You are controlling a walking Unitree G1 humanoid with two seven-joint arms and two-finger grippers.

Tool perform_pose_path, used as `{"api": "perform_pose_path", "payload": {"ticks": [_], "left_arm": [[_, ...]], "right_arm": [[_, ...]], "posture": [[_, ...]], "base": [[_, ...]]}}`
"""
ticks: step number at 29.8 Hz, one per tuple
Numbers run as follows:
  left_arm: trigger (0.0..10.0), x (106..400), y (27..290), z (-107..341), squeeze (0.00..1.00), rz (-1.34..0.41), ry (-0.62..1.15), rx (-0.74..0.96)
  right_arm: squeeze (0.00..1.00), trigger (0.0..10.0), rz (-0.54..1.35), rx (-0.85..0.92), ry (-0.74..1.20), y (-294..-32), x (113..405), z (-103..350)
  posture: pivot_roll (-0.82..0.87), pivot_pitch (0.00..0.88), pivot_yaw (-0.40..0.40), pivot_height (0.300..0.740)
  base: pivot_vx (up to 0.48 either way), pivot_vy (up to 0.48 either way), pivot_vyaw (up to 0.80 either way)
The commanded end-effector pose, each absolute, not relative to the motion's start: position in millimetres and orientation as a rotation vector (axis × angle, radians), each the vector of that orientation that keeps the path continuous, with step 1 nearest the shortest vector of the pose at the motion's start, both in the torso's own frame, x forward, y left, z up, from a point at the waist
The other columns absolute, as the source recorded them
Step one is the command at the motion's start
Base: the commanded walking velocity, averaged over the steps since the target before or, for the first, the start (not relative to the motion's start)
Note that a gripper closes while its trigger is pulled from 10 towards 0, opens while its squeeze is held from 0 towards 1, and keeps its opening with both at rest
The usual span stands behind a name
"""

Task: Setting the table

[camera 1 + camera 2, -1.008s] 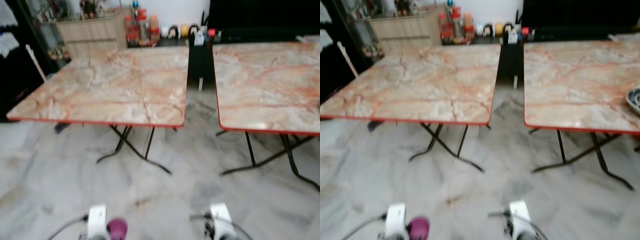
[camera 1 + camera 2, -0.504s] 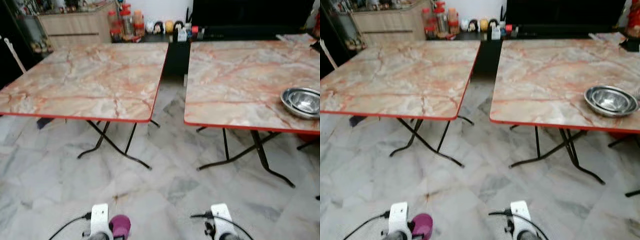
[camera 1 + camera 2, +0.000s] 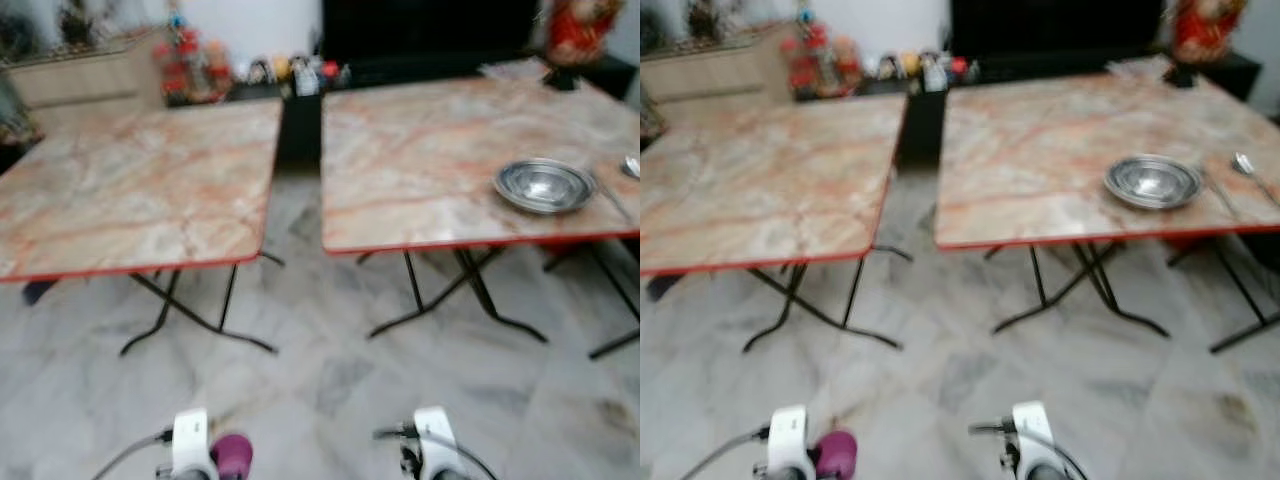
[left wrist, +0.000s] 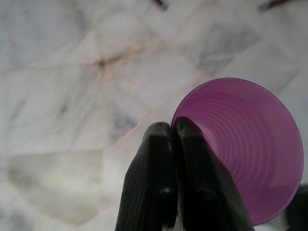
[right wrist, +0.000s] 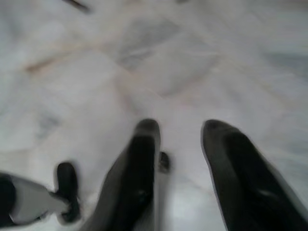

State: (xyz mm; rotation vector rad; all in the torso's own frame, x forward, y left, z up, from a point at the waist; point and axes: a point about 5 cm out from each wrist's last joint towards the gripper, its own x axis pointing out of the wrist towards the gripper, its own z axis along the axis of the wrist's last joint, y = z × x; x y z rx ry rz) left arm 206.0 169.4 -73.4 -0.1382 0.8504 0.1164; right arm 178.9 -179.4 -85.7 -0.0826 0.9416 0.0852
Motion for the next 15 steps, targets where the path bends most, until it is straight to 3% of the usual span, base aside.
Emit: {"api": "perform_pose_path", "payload": {"ticks": [1, 15], "left_arm": [[10.0, 202.2, 184.6, -73.9, 0.00, 0.153, 0.854, -0.120], [10.0, 208.0, 181.3, -71.0, 0.00, 0.136, 0.839, -0.121]], "right_arm": [[0.00, 10.0, 0.112, -0.060, 0.910, -165.0, 188.9, -82.0], [0.00, 10.0, 0.108, -0.055, 0.913, -165.4, 186.4, -83.2]], "posture": [[-0.18, 0.000, 0.057, 0.740], [-0.19, 0.000, 0.061, 0.740]], "base": [[0.386, 0.000, 0.00], [0.353, 0.000, 0.00]]}}
